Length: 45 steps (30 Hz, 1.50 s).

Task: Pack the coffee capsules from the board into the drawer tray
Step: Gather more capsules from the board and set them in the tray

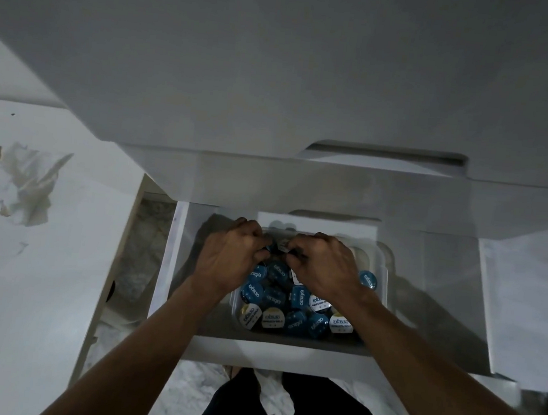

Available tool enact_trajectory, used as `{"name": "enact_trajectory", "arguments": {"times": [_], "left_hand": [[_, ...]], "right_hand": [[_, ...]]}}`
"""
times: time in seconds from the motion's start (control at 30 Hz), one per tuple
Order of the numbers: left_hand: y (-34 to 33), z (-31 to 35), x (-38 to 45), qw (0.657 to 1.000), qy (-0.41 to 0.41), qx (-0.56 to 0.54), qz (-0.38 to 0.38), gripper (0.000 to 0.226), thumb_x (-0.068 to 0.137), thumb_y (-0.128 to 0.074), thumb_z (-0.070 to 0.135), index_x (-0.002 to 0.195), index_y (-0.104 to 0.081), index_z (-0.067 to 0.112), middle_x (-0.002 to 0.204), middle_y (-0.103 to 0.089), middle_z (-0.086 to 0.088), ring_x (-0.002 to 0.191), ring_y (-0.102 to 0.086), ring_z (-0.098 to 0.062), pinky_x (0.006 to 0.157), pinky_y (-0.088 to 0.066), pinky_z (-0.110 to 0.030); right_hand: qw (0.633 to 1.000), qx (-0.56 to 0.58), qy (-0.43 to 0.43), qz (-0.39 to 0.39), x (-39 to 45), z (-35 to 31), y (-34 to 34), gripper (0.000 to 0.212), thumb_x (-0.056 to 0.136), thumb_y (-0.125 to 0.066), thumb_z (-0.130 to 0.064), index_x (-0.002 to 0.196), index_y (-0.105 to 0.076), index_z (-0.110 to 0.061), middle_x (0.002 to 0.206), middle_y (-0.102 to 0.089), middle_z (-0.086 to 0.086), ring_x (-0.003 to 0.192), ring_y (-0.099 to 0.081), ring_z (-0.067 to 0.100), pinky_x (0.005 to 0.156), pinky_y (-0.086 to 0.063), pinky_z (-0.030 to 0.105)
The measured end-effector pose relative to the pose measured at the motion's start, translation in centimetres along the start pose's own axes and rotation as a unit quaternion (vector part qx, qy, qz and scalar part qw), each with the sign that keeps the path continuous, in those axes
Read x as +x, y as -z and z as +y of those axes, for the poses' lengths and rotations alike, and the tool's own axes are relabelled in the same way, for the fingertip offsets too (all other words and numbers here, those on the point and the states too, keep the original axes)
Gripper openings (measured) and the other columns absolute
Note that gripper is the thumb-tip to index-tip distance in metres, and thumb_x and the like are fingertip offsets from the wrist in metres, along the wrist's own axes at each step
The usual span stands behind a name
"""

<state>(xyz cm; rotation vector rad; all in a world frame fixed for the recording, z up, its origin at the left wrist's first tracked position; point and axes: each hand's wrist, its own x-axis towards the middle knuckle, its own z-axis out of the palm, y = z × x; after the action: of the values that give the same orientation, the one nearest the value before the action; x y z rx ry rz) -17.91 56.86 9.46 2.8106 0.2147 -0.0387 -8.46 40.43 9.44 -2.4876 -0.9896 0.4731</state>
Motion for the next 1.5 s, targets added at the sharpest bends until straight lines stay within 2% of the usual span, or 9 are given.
{"name": "enact_trajectory", "arguments": {"times": [0.13,0.23,0.43,0.6,0.8,1.0,1.2,1.37,1.5], "left_hand": [[0.0,-0.1,-0.1,1.0,-0.008,0.007,0.001,0.02,0.087,-0.068,0.029,0.102,-0.074,0.017,0.093,-0.069,-0.001,0.09,-0.063,-0.022,0.052,-0.055,-0.036],[0.1,-0.3,-0.4,1.0,-0.002,0.011,0.002,0.014,0.084,-0.072,0.029,0.092,-0.077,0.019,0.088,-0.069,0.001,0.087,-0.062,-0.021,0.049,-0.053,-0.034],[0.6,-0.4,-0.7,0.999,0.007,-0.006,-0.035,0.024,0.094,-0.059,0.038,0.102,-0.075,0.022,0.103,-0.064,0.002,0.098,-0.058,-0.017,0.063,-0.051,-0.033],[1.1,-0.1,-0.8,0.997,0.02,-0.015,-0.07,0.031,0.097,-0.051,0.043,0.103,-0.073,0.024,0.109,-0.059,0.005,0.096,-0.057,-0.014,0.072,-0.053,-0.035],[0.9,0.5,-0.5,0.997,0.042,-0.008,-0.059,0.027,0.097,-0.052,0.038,0.111,-0.071,0.024,0.114,-0.059,0.003,0.095,-0.061,-0.017,0.069,-0.054,-0.034],[0.6,0.9,-0.3,0.997,0.062,0.012,-0.049,0.027,0.096,-0.052,0.037,0.112,-0.069,0.024,0.115,-0.06,0.002,0.094,-0.063,-0.019,0.069,-0.057,-0.037],[0.5,1.0,-0.1,0.997,0.063,0.017,-0.035,0.025,0.097,-0.05,0.03,0.108,-0.07,0.02,0.114,-0.061,0.0,0.09,-0.064,-0.02,0.065,-0.057,-0.036],[0.6,0.8,-0.2,0.997,0.063,-0.018,-0.033,0.025,0.096,-0.052,0.028,0.111,-0.07,0.019,0.113,-0.061,-0.001,0.088,-0.065,-0.022,0.067,-0.057,-0.038],[0.7,0.6,-0.6,0.995,0.08,-0.059,-0.007,0.022,0.092,-0.062,0.029,0.109,-0.07,0.017,0.11,-0.063,0.0,0.083,-0.066,-0.022,0.069,-0.059,-0.039]], "right_hand": [[1.0,0.018,-0.016,0.012,-0.3,-0.1,0.0,0.018,0.085,-0.069,-0.029,0.102,-0.073,-0.029,0.093,-0.075,-0.003,0.089,-0.068,0.02,0.069,-0.04,0.023],[0.999,0.025,-0.035,-0.001,-0.3,0.0,0.3,0.019,0.085,-0.069,-0.034,0.103,-0.073,-0.03,0.096,-0.076,-0.003,0.092,-0.069,0.02,0.073,-0.044,0.024],[0.997,0.036,-0.062,-0.029,-0.3,0.2,0.7,0.021,0.088,-0.067,-0.033,0.108,-0.072,-0.029,0.103,-0.075,-0.003,0.1,-0.067,0.02,0.08,-0.052,0.03],[0.995,0.048,-0.077,-0.042,-0.1,0.0,0.7,0.023,0.087,-0.068,-0.034,0.109,-0.072,-0.028,0.106,-0.074,-0.004,0.103,-0.066,0.02,0.084,-0.054,0.033],[0.994,0.05,-0.088,-0.049,0.2,-0.1,0.6,0.027,0.085,-0.069,-0.038,0.11,-0.071,-0.029,0.109,-0.073,-0.003,0.104,-0.063,0.021,0.085,-0.053,0.034],[0.994,0.049,-0.087,-0.05,0.2,-0.3,0.5,0.023,0.085,-0.068,-0.032,0.107,-0.071,-0.028,0.103,-0.073,0.001,0.098,-0.064,0.025,0.082,-0.055,0.036],[0.995,0.044,-0.079,-0.048,0.4,-1.0,-0.2,0.033,0.085,-0.064,-0.026,0.118,-0.067,-0.025,0.104,-0.073,0.006,0.098,-0.065,0.028,0.082,-0.052,0.033],[0.995,0.049,-0.08,-0.039,0.2,-1.0,-0.1,0.035,0.087,-0.065,-0.028,0.122,-0.065,-0.027,0.109,-0.073,0.003,0.101,-0.066,0.026,0.083,-0.053,0.033],[0.993,0.082,-0.088,-0.019,-0.1,-1.0,0.2,0.032,0.088,-0.067,-0.031,0.12,-0.065,-0.027,0.108,-0.073,0.001,0.1,-0.067,0.023,0.081,-0.056,0.035]]}}
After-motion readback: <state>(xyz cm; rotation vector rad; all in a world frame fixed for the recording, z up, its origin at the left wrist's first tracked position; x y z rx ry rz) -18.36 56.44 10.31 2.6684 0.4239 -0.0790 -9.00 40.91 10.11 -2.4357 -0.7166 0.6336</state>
